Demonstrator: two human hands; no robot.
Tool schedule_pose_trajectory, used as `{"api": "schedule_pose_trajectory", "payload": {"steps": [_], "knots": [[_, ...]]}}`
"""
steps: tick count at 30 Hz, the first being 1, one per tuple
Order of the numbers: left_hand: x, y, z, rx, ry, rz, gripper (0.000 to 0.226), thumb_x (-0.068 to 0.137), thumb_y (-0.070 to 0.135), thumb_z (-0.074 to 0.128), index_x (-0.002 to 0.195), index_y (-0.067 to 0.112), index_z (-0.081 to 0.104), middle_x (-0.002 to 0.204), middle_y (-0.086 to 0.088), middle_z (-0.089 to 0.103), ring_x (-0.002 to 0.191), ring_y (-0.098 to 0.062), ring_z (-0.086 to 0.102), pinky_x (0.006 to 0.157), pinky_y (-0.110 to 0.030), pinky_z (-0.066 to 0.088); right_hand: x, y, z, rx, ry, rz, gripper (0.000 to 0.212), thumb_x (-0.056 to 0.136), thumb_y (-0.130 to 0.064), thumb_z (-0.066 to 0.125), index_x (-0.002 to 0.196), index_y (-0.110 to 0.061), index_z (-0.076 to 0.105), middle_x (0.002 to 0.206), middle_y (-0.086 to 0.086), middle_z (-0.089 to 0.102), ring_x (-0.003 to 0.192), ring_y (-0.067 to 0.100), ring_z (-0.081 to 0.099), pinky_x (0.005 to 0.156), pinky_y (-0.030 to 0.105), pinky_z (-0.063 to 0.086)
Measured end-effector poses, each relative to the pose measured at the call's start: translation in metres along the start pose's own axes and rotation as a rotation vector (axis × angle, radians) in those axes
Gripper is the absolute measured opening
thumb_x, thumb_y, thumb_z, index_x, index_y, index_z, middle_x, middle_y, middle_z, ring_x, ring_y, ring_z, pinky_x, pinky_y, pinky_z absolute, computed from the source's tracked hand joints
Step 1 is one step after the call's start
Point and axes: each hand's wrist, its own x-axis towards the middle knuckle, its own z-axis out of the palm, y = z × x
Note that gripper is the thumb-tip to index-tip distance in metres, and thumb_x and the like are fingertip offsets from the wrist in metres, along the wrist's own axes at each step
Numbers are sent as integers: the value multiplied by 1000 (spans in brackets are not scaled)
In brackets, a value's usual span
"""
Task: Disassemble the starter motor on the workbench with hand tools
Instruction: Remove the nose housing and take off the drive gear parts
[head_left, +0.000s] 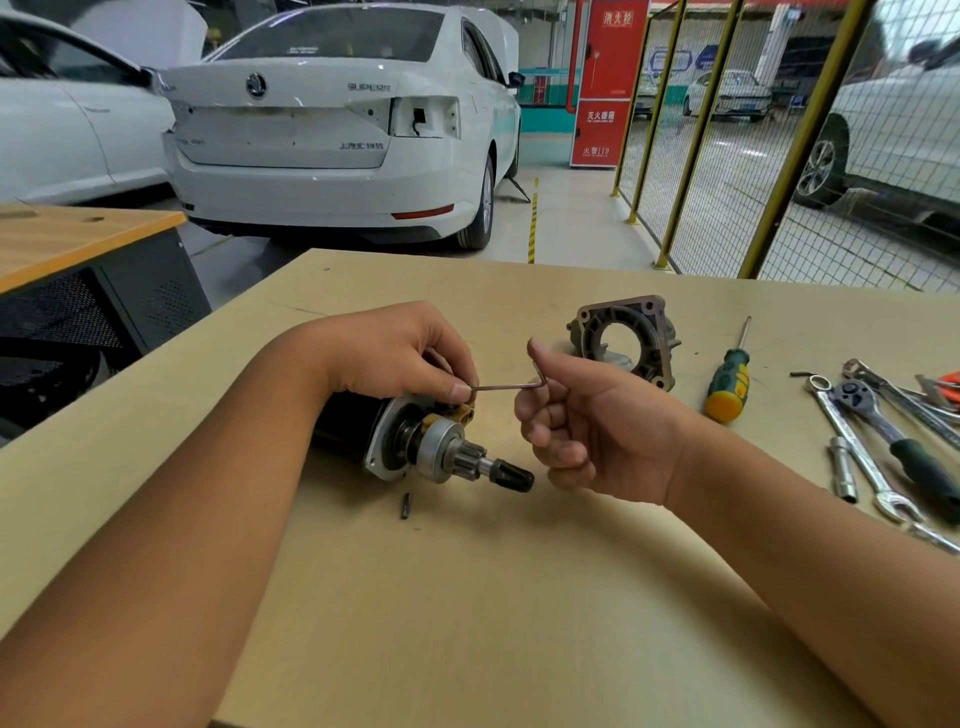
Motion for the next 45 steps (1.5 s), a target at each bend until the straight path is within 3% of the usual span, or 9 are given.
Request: {"api": "schedule_pose_trajectory", "payload": {"steps": [7, 13, 20, 25, 33, 37, 39, 42, 45], "knots": [[0, -2, 0, -4, 24, -9, 10, 96, 13, 73, 99, 17, 81, 95, -1, 79, 94, -14, 74, 89, -34, 59, 3, 3, -4, -112, 32, -162, 18, 83, -27, 73, 77, -11, 67, 69, 8, 56, 46, 13, 40, 45, 21, 34], [0, -2, -1, 0, 30, -6, 8, 96, 13, 74, 97, 18, 81, 95, 0, 79, 93, -11, 74, 86, -25, 58, 3, 0, -6, -134, 68, -32, 56, 83, -66, 61, 70, -12, 68, 59, 8, 55, 43, 16, 41, 45, 22, 32], [-1, -1, 0, -4, 37, -21, 11, 94, 14, 75, 95, 23, 81, 98, 2, 79, 96, -11, 74, 83, -20, 57, 1, -6, -13, -72, 25, 179, 50, 75, -65, 68, 62, -20, 52, 51, -5, 34, 36, 7, 29, 36, 14, 22], [-2, 1, 0, 6, 23, -31, 16, 94, 16, 75, 90, 30, 80, 103, 4, 79, 101, -11, 73, 92, -30, 56, 1, -8, -15, -68, 30, 208, 46, 64, -57, 78, 61, -22, 48, 49, -7, 34, 33, 4, 29, 33, 13, 22], [-3, 4, -1, 29, 6, -67, 12, 97, 15, 72, 98, 25, 79, 101, 6, 78, 97, -8, 72, 92, -29, 55, 10, 1, -12, -277, 285, -375, 41, 80, -32, 83, 72, -7, 52, 57, 6, 41, 47, 17, 34, 46, 26, 29], [-2, 4, -1, 36, 13, -76, 12, 97, 15, 71, 96, 25, 78, 104, 4, 78, 99, -10, 72, 96, -35, 57, 13, 7, -16, -849, 525, -819, 37, 80, -31, 84, 69, -8, 57, 54, -5, 44, 50, 8, 35, 48, 21, 33], [-2, 4, -1, 42, 5, -82, 13, 97, 15, 71, 95, 25, 78, 104, 4, 78, 98, -11, 73, 97, -38, 57, 13, 9, -17, -1001, 533, -895, 27, 81, -29, 84, 76, -11, 64, 55, -2, 52, 50, 9, 41, 48, 20, 35], [-3, 4, -1, 46, -2, -81, 13, 98, 16, 70, 94, 26, 77, 104, 4, 78, 100, -13, 72, 99, -42, 57, 14, 11, -15, -695, 360, -798, 17, 86, -23, 80, 84, -11, 69, 56, 9, 58, 44, 15, 47, 46, 27, 41], [-3, 4, -1, 50, -7, -83, 12, 98, 17, 70, 96, 26, 78, 102, 5, 78, 99, -12, 72, 98, -41, 56, 13, 10, -11, -315, 171, -585, 28, 93, -33, 68, 84, -8, 72, 65, 13, 64, 44, 22, 50, 47, 32, 43]]}}
